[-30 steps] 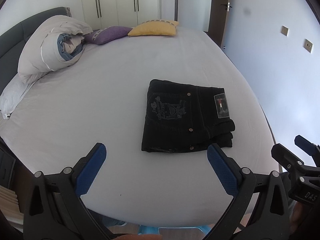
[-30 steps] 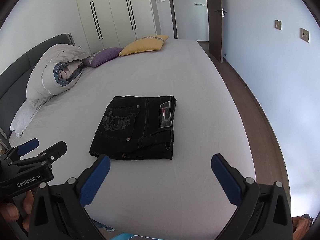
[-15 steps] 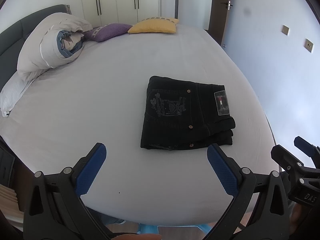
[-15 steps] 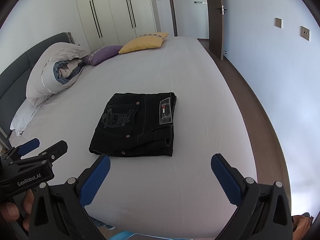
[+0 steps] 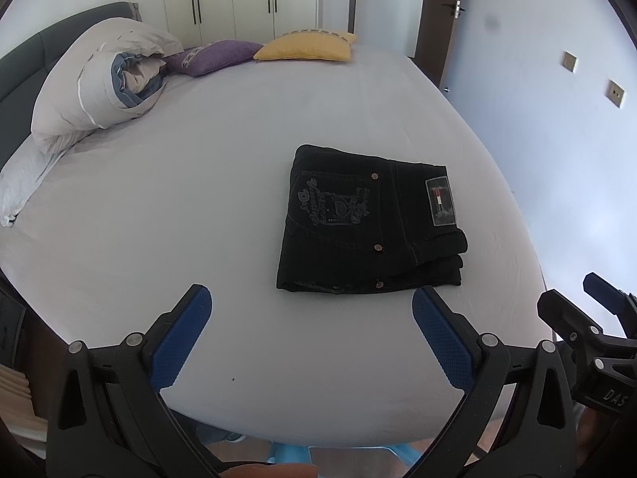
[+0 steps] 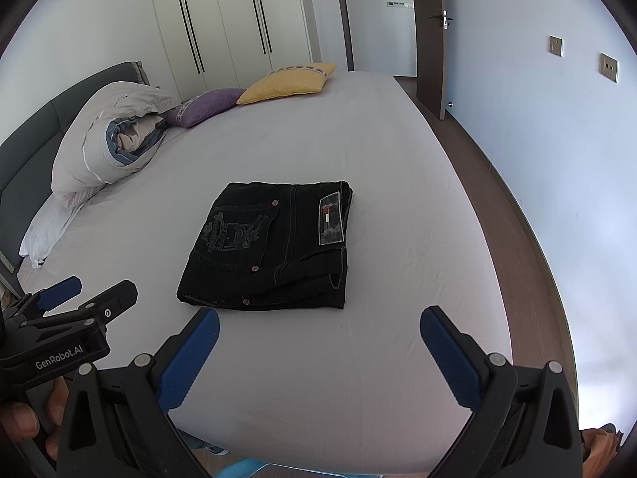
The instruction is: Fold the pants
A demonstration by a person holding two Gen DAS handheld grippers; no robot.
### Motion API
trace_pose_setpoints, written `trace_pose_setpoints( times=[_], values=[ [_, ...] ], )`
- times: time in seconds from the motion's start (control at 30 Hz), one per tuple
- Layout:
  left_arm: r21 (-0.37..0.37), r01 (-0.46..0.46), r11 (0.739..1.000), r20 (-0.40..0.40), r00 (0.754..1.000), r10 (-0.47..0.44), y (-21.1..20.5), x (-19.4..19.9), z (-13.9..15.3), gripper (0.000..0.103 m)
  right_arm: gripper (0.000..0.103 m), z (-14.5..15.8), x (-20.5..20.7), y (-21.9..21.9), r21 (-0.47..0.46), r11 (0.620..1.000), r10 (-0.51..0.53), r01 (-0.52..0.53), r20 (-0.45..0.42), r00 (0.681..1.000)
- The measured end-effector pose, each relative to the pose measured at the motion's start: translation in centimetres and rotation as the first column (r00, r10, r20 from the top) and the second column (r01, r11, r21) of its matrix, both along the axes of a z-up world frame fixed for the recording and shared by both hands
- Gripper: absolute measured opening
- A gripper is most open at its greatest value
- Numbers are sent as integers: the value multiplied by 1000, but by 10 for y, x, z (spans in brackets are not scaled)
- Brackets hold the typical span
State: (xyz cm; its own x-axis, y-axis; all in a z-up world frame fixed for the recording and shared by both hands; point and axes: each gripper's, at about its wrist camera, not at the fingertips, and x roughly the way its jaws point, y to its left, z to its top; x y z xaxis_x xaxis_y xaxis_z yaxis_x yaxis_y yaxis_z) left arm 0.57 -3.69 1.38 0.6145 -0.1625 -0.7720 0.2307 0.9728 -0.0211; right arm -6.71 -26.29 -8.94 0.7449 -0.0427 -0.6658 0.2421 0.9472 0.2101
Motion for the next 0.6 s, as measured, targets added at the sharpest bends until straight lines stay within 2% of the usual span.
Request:
trace_pose_setpoints(
  times=[0.6],
  values=[
    [-5,2,1000,3,1000,-2,2,1,-2,103,103,-2,2,-3,3,1000,8,-8,-8,1000]
  ],
)
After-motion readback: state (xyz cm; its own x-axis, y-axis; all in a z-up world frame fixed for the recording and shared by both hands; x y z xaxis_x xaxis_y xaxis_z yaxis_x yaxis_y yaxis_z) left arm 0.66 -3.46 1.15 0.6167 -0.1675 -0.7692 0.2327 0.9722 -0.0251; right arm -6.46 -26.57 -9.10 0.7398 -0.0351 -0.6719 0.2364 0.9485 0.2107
